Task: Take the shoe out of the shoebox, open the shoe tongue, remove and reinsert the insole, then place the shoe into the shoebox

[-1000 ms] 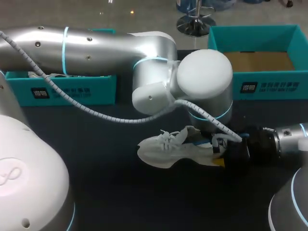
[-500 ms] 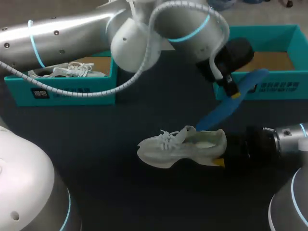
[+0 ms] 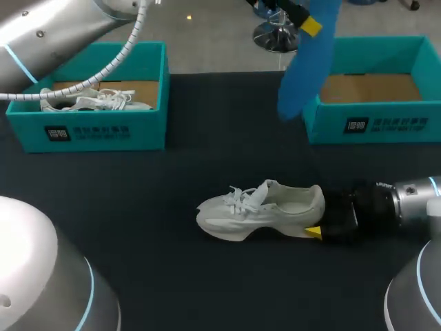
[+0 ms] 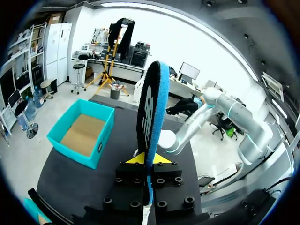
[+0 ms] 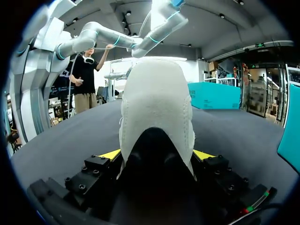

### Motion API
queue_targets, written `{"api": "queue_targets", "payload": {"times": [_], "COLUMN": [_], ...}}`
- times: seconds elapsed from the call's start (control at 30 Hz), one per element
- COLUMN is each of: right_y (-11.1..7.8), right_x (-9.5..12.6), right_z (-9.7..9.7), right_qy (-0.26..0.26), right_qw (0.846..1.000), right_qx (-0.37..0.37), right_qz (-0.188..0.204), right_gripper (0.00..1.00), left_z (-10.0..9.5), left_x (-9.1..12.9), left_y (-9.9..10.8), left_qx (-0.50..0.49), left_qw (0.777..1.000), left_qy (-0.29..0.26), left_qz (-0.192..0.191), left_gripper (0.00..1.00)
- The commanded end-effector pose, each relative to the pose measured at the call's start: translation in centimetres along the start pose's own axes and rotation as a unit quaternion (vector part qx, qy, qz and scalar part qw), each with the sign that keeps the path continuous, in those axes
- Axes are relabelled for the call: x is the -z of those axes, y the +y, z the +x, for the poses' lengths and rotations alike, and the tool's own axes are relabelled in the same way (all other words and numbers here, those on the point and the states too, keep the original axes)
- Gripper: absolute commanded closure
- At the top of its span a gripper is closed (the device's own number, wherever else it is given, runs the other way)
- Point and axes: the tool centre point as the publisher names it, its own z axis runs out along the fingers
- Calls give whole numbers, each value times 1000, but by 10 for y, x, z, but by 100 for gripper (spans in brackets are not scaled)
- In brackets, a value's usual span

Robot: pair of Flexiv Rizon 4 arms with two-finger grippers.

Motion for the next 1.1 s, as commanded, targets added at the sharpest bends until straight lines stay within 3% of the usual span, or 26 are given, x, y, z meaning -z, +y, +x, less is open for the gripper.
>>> {"api": "queue_targets", "payload": {"times": [0.03,0.6,0.73,1.1], "right_y": [-3,-3,-3,-3], "right_x": [-3,-3,-3,-3], "right_z": [-1,-1,-1,-1], "right_qy": [-1,-1,-1,-1], "right_qw": [1000,1000,1000,1000], "right_qx": [0,0,0,0], "right_qz": [2,2,2,2], "right_gripper": [100,100,100,100], "left_z": [-2,-2,-27,-78], "left_x": [48,48,45,70], "left_y": [10,10,15,40], "left_qx": [-9,-9,49,125], "left_qw": [996,996,991,977], "left_qy": [66,66,117,171], "left_qz": [53,53,29,33], "left_gripper": [100,100,100,100]}}
